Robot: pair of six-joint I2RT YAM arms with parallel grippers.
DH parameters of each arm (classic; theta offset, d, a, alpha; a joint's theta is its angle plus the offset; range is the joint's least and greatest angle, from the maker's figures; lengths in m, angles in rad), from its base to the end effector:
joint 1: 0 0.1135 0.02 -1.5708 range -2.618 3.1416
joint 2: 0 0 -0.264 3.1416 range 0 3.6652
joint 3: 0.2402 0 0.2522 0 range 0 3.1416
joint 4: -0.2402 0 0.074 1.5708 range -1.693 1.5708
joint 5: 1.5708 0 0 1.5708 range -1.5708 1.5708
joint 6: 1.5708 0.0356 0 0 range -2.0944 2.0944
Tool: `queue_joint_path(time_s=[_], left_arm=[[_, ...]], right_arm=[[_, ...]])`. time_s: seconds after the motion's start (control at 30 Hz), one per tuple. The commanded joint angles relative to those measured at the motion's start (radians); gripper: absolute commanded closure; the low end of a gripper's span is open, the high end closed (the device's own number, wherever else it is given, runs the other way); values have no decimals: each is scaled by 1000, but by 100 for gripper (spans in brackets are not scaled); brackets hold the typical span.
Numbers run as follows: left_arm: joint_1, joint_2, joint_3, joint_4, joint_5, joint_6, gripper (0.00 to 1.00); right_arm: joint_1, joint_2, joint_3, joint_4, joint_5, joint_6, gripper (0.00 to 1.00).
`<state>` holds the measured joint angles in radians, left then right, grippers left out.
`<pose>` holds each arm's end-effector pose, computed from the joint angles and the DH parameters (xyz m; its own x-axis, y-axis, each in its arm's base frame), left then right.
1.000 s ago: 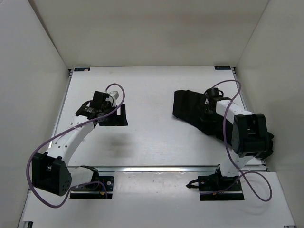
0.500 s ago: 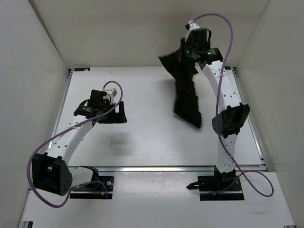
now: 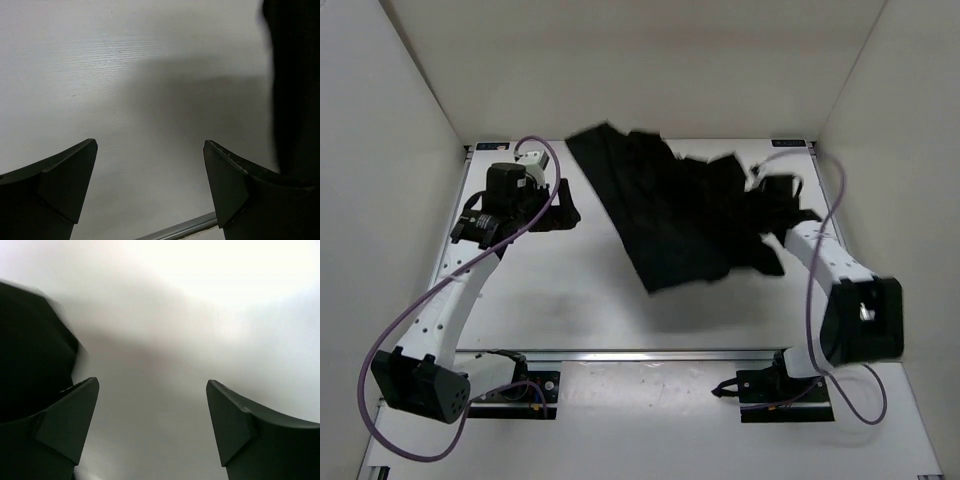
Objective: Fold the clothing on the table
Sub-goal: Move the skirt to the center of the board
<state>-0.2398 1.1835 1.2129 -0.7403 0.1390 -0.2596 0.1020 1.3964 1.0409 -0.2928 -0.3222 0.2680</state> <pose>0.2380 -0.0633 0.3538 -0.6992 -0.0907 -0.7092 0.1632 0.9455 -0.2819 0.3079 0.0428 0.2794 -0.6713 0.1838 -0.7180 -0.1762 0.9014 0.3955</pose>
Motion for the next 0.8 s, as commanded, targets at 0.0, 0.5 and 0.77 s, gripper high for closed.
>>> queue_joint_path(time_s=[0.0,0.5,0.77], left_arm=[[-7,-58,-22,11,26,-36,2],[-274,-81,-352,243,189,-263,1],[-325,-19,-555,409,218,-329,2]], right_arm=[[-30,-20,-166,-23,-74,43,12],[-76,-155,-88,-177,-38,-27,4],[117,-247,-153,-330,-120,-73,5]])
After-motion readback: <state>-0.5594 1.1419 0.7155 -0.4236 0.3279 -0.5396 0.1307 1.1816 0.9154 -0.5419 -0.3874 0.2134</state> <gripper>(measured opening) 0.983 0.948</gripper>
